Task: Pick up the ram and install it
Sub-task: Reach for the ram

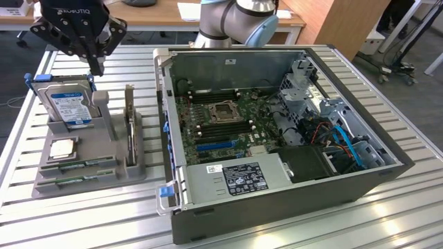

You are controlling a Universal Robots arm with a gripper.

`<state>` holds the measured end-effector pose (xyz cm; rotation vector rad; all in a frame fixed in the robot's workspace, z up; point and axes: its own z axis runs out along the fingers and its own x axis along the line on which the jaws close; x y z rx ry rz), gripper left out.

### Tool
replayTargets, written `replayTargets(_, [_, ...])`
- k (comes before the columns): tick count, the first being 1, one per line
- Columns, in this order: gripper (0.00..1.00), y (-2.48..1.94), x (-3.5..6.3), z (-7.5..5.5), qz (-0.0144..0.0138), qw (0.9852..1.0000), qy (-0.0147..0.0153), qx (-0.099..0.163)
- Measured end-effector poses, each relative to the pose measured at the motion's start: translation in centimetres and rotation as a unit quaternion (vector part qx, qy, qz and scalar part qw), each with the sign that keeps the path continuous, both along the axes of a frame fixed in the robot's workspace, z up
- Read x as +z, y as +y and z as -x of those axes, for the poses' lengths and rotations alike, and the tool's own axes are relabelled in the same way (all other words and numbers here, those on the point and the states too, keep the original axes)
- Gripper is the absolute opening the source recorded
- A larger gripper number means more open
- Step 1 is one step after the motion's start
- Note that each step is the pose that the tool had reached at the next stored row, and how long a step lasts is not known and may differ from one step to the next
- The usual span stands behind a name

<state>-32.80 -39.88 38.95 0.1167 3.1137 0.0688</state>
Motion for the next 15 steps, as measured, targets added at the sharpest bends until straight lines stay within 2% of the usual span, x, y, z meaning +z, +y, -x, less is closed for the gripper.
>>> replayTargets(15, [0.1, 0.0, -0.15, 2.8, 0.0, 1.0, 0.0, 0.0])
